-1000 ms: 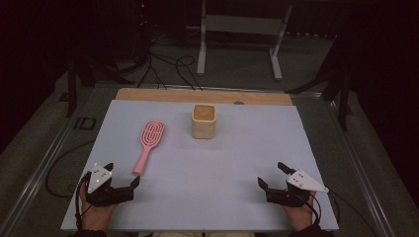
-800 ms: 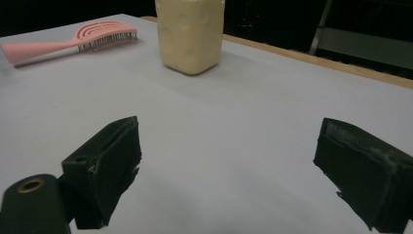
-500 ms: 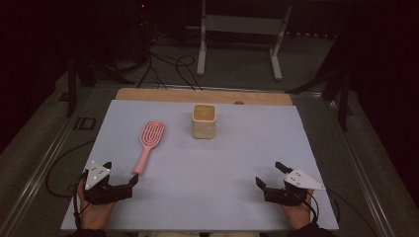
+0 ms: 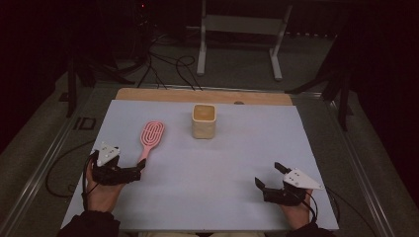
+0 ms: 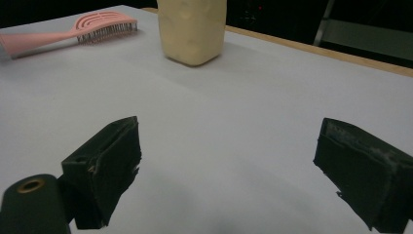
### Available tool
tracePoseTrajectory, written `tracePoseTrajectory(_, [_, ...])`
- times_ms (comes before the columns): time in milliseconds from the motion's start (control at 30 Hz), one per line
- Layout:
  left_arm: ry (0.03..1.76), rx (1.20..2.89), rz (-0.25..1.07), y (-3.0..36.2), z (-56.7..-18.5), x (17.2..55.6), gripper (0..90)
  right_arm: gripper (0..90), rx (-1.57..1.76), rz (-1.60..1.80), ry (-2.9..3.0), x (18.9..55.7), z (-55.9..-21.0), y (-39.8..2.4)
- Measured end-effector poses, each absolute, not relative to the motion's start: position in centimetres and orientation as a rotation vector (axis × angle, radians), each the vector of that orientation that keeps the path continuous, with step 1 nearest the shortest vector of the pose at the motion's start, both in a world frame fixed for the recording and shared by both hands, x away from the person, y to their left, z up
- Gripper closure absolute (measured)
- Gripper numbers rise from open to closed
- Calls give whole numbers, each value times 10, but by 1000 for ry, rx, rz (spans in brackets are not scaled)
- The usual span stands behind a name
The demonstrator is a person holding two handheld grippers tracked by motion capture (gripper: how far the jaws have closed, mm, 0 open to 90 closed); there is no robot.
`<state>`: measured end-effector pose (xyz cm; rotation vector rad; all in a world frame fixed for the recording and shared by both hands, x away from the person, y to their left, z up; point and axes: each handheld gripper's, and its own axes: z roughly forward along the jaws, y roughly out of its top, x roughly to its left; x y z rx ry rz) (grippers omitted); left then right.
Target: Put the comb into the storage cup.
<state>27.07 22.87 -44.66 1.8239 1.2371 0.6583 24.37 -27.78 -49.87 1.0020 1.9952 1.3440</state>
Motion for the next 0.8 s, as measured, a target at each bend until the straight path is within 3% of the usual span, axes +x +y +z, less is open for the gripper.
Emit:
tracePoseTrajectory(467, [1264, 1965, 721, 211, -432, 315, 0, 95, 1012, 1343, 1996, 243, -499, -277])
tracePoseTrajectory(800, [1331, 2029, 659, 210, -439, 340, 0, 95, 1022, 1332, 1993, 242, -499, -278])
